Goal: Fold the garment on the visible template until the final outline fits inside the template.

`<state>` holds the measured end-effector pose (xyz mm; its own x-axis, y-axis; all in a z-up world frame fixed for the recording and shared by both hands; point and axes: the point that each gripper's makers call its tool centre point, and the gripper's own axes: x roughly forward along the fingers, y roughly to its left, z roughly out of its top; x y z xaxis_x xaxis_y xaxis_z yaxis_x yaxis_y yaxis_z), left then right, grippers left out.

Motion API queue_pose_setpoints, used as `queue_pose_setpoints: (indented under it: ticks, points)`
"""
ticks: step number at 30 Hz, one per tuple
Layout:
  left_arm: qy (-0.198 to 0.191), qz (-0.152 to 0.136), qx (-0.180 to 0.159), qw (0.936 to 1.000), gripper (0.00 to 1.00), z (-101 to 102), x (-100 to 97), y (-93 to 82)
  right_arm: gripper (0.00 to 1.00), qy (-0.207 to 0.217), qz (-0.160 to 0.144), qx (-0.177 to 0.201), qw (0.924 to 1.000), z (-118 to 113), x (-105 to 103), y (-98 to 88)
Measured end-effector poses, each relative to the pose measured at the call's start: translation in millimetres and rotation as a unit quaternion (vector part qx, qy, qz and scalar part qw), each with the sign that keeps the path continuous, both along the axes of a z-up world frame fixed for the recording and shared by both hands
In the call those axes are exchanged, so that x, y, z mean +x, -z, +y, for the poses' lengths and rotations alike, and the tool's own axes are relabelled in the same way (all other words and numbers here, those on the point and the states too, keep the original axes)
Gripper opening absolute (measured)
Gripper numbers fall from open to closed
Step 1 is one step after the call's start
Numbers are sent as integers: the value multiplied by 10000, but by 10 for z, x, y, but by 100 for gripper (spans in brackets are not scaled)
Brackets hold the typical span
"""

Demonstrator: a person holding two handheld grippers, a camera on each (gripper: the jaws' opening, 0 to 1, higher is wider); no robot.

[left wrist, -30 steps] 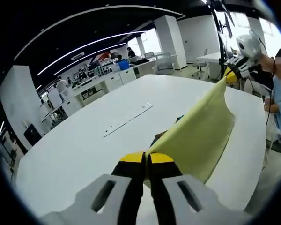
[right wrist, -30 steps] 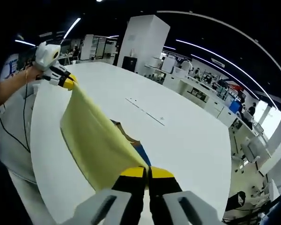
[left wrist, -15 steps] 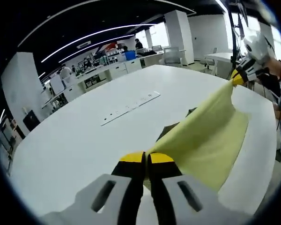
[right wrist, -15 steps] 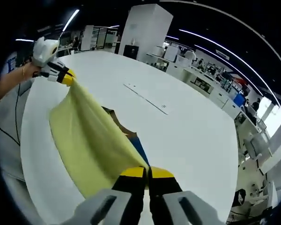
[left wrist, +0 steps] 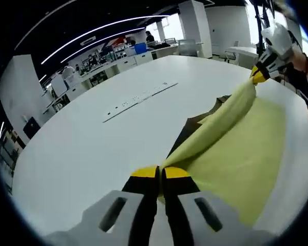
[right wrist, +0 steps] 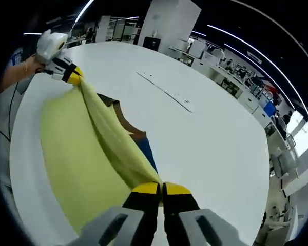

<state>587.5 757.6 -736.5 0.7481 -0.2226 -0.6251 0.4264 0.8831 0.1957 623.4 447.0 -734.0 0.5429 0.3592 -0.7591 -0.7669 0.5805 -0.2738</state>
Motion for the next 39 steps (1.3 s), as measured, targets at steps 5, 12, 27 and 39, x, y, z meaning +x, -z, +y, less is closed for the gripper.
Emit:
queue_pose_setpoints:
  ticks: [5, 12, 27, 39]
  points:
    - [-21, 143, -59, 9999, 0, 3, 25, 139, 0, 54, 138, 35, 9999, -4, 78, 127]
    - [21, 169, -43, 9998, 3, 23, 104, 239, 0, 162, 307, 102, 9993, -11, 141, 275]
    - [409, -132, 292, 9987, 19, 100, 109, 141, 21, 438, 293, 210, 9984, -77, 173, 277]
    - [767, -198, 337, 9963, 14, 60, -142, 89, 26, 439, 222, 561, 9972, -85, -7, 191]
